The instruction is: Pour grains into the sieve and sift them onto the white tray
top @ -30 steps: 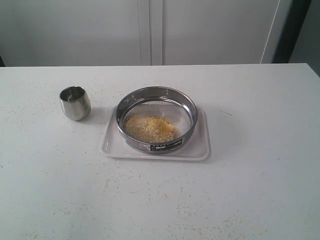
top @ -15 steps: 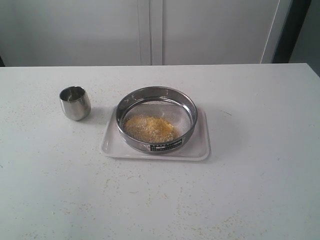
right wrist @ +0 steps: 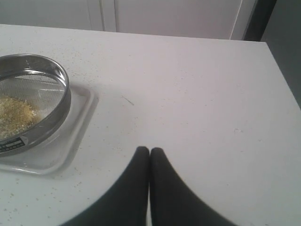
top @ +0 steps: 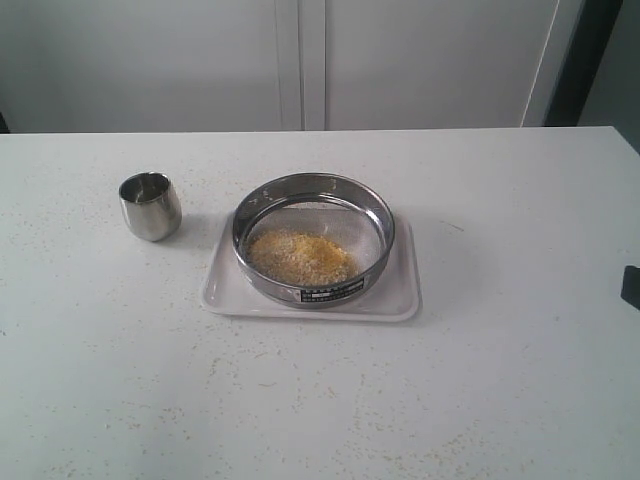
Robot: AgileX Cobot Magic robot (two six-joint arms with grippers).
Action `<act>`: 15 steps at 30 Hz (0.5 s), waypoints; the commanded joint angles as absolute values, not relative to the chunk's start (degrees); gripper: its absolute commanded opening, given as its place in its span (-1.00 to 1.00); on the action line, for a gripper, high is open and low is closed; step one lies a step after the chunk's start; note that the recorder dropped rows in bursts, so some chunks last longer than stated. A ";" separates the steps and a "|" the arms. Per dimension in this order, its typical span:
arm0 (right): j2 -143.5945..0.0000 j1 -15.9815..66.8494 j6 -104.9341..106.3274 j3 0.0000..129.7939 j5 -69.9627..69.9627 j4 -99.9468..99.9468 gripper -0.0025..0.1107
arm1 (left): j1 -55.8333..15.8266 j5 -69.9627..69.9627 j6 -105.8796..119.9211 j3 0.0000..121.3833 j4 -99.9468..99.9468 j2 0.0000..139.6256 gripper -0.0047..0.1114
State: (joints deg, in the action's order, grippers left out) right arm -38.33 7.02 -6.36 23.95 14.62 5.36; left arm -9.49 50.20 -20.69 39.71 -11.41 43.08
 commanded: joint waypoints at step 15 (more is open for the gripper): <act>-43.48 6.80 -9.28 27.63 19.19 4.53 -0.96 | -9.31 50.69 -20.73 39.26 -11.13 42.66 -0.92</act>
State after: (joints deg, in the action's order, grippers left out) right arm -41.39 7.02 -8.93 26.22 17.74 5.07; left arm -9.49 50.20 -20.69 39.71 -11.41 43.08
